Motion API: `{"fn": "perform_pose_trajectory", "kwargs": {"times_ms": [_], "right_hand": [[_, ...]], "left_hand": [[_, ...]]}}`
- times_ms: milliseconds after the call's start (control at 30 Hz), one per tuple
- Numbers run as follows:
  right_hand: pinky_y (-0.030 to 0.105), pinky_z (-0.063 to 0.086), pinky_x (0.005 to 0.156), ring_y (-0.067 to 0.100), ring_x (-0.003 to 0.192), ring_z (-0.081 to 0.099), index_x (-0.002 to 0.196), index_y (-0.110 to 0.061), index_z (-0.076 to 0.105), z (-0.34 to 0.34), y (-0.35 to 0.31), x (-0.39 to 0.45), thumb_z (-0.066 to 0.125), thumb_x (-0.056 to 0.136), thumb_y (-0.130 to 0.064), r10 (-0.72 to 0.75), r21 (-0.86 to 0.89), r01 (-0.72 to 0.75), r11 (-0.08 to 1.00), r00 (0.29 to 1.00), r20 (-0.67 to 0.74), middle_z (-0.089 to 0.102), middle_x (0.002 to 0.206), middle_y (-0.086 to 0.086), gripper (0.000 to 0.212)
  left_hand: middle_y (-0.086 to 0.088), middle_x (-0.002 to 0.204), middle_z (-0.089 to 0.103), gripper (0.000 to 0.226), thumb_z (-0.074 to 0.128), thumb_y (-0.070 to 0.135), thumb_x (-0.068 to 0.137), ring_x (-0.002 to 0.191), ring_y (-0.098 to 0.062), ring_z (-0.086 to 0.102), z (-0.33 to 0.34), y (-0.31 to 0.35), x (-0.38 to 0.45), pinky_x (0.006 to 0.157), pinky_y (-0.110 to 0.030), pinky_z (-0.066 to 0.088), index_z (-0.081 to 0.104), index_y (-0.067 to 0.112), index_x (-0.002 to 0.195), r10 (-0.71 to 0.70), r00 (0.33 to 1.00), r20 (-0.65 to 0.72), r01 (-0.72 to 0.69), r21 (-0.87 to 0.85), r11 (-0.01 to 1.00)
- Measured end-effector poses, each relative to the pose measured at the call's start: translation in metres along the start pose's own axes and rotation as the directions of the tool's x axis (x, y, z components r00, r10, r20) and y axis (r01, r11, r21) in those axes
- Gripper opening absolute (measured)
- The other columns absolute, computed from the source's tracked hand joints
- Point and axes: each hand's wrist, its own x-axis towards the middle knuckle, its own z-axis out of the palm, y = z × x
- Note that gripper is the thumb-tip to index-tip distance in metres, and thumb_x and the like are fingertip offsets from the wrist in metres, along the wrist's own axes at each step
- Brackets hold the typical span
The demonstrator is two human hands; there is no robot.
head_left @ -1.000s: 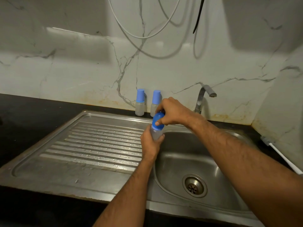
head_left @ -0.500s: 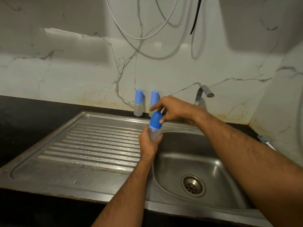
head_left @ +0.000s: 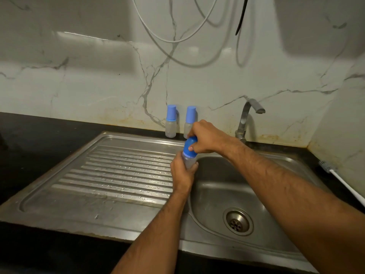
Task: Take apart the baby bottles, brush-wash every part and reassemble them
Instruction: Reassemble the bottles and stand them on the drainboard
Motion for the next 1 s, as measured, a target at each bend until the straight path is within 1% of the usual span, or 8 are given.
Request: {"fn": "perform_pose_trajectory", "kwargs": {"times_ms": [67, 167, 300, 500, 633, 767, 867, 1000], "right_hand": [[0.023, 0.05, 0.067, 0.011, 0.074, 0.061, 0.098, -0.009, 0.068, 0.001, -0.002, 0.002, 0.081, 0.081, -0.025, 0.015, 0.013, -0.014, 1.0, 0.999, -0.032, 0.068, 0.087, 0.003, 0.027], [0.02, 0.046, 0.055, 0.011, 0.06, 0.059, 0.077, -0.019, 0.053, 0.003, -0.003, 0.001, 0.082, 0.083, -0.034, 0.044, 0.076, -0.04, 0.996, 0.998, -0.047, 0.059, 0.072, 0.0, 0.034], [0.023, 0.056, 0.052, 0.015, 0.049, 0.065, 0.079, -0.014, 0.056, 0.005, -0.005, -0.005, 0.081, 0.081, -0.053, 0.112, 0.158, -0.1, 0.982, 0.991, -0.07, 0.065, 0.069, 0.006, 0.046], [0.03, 0.061, 0.055, 0.017, 0.048, 0.066, 0.079, -0.012, 0.058, 0.001, -0.006, -0.011, 0.078, 0.076, -0.066, 0.164, 0.164, -0.15, 0.975, 0.983, -0.078, 0.063, 0.073, 0.01, 0.057], [0.034, 0.062, 0.055, 0.017, 0.046, 0.067, 0.081, -0.006, 0.062, 0.002, -0.002, -0.018, 0.076, 0.074, -0.07, 0.196, 0.253, -0.175, 0.951, 0.979, -0.057, 0.065, 0.067, 0.012, 0.066], [0.029, 0.061, 0.055, 0.019, 0.058, 0.071, 0.095, -0.005, 0.067, -0.003, 0.003, -0.021, 0.078, 0.072, -0.07, 0.246, 0.413, -0.187, 0.892, 0.965, -0.094, 0.068, 0.08, 0.014, 0.07], [0.036, 0.065, 0.068, 0.02, 0.074, 0.073, 0.112, -0.007, 0.066, 0.0, 0.009, -0.023, 0.085, 0.071, -0.059, 0.256, 0.503, -0.19, 0.843, 0.965, -0.064, 0.069, 0.094, 0.007, 0.068], [0.029, 0.059, 0.087, 0.016, 0.096, 0.071, 0.127, -0.007, 0.067, 0.016, 0.016, -0.023, 0.092, 0.072, -0.035, 0.165, 0.459, -0.149, 0.876, 0.986, 0.004, 0.074, 0.108, 0.005, 0.066]], "left_hand": [[0.022, 0.095, 0.053, 0.041, 0.078, 0.017, 0.085, 0.085, 0.009, 0.054, -0.001, 0.003, 0.0, 0.071, -0.002, 0.041, 0.054, 0.028, 0.117, -0.015, 1.0, 0.001, 0.015, 0.039, 0.999], [0.023, 0.095, 0.053, 0.046, 0.077, 0.014, 0.086, 0.082, 0.016, 0.049, 0.0, 0.0, 0.0, 0.079, -0.004, 0.041, 0.049, 0.033, 0.117, 0.0, 1.0, 0.011, -0.001, 0.036, 0.999], [0.027, 0.094, 0.051, 0.048, 0.078, 0.014, 0.085, 0.085, 0.017, 0.049, -0.001, -0.001, 0.001, 0.077, -0.005, 0.036, 0.05, 0.032, 0.119, 0.0, 1.0, 0.017, 0.0, 0.042, 0.999], [0.009, 0.108, 0.065, 0.046, 0.082, 0.013, 0.08, 0.099, -0.006, 0.062, -0.002, -0.007, 0.003, 0.088, -0.024, 0.049, 0.059, 0.02, 0.12, 0.014, 1.0, 0.001, -0.014, 0.042, 0.999], [0.009, 0.107, 0.067, 0.046, 0.083, 0.017, 0.079, 0.097, -0.005, 0.063, 0.0, -0.008, -0.001, 0.086, -0.025, 0.05, 0.061, 0.022, 0.118, -0.009, 1.0, -0.011, 0.009, 0.023, 1.0], [0.01, 0.098, 0.066, 0.043, 0.085, 0.017, 0.077, 0.089, 0.0, 0.063, -0.003, -0.004, 0.002, 0.076, -0.017, 0.049, 0.06, 0.025, 0.111, -0.02, 0.999, -0.025, 0.02, -0.003, 1.0], [0.011, 0.094, 0.064, 0.043, 0.084, 0.016, 0.078, 0.087, 0.002, 0.061, -0.007, 0.002, 0.004, 0.071, -0.01, 0.043, 0.058, 0.025, 0.112, 0.006, 0.999, -0.049, -0.006, 0.002, 1.0], [0.017, 0.094, 0.062, 0.046, 0.083, 0.019, 0.078, 0.087, 0.006, 0.061, -0.009, 0.007, 0.01, 0.07, -0.004, 0.041, 0.055, 0.03, 0.113, 0.023, 0.999, -0.043, -0.023, 0.006, 1.0]]}}
